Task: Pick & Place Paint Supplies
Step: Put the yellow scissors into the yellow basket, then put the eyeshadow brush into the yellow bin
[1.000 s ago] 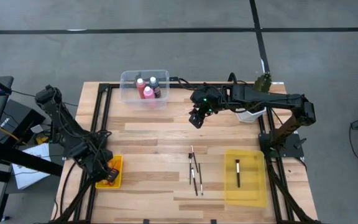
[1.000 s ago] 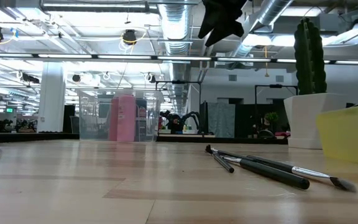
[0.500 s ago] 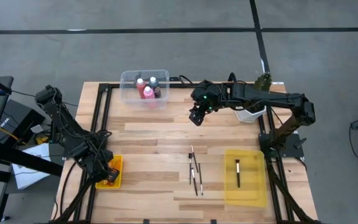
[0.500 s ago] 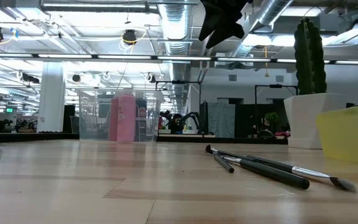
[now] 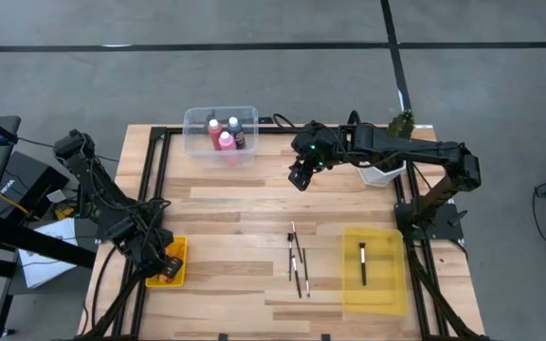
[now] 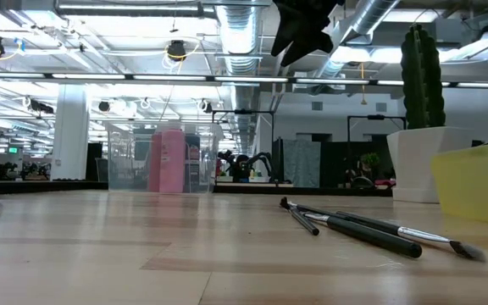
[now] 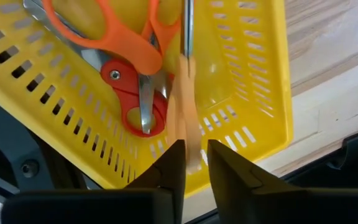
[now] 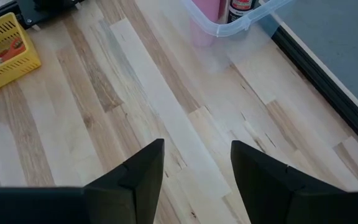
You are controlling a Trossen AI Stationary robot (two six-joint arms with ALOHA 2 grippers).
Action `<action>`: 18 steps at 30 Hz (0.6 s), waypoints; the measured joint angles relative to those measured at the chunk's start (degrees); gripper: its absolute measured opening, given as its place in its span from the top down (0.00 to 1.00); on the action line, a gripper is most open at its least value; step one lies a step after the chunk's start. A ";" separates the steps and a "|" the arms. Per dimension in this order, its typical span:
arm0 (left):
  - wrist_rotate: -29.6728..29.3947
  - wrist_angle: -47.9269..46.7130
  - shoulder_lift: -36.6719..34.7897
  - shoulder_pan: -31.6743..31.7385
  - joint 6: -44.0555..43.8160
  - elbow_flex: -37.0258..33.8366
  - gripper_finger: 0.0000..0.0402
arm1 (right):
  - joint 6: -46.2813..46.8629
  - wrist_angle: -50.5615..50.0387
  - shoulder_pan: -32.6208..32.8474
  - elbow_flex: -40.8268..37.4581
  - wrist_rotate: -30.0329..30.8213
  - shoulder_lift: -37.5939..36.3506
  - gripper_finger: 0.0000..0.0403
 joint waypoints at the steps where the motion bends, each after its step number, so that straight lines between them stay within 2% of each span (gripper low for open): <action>1: 0.00 -0.05 0.00 0.00 0.02 0.00 0.83 | 0.00 0.00 0.00 0.00 -0.01 0.00 0.55; 6: 0.00 -0.47 0.00 0.00 0.05 0.00 0.79 | -0.02 0.00 0.00 0.00 -0.09 0.02 0.55; 18: 0.02 -5.92 0.00 0.00 0.25 -0.02 0.79 | -0.44 0.02 -0.02 0.00 -1.34 0.02 0.55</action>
